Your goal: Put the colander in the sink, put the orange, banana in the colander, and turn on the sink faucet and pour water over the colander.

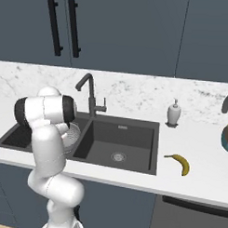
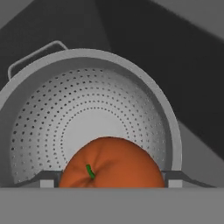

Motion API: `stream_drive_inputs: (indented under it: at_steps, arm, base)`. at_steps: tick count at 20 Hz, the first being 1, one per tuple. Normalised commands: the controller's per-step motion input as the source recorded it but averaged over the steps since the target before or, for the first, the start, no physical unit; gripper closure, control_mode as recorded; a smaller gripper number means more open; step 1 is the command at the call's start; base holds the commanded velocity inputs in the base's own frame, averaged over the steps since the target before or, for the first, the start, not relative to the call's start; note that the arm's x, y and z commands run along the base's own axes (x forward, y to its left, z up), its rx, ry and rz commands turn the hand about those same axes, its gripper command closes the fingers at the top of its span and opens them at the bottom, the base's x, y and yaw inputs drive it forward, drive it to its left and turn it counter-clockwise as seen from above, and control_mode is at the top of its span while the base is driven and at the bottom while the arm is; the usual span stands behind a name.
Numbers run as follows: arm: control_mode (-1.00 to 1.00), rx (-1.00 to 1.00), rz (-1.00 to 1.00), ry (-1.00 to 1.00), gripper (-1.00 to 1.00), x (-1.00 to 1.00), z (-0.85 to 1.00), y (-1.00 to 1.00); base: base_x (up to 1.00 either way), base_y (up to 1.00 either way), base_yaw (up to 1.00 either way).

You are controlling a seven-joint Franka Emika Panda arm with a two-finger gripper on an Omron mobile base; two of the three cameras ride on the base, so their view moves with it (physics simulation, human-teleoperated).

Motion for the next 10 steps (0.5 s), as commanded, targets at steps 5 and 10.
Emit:
stream_drive_inputs:
  at_steps: [5, 10]
  arm:
    - [-1.0, 0.0, 0.0, 0.0, 1.0, 0.06, -0.55, 0.0]
    - [-1.0, 0.0, 0.0, 0.0, 1.0, 0.03, -0.43, 0.0]
  base:
    - [0.0, 0.0, 0.0]
    - [0.0, 0.0, 0.0]
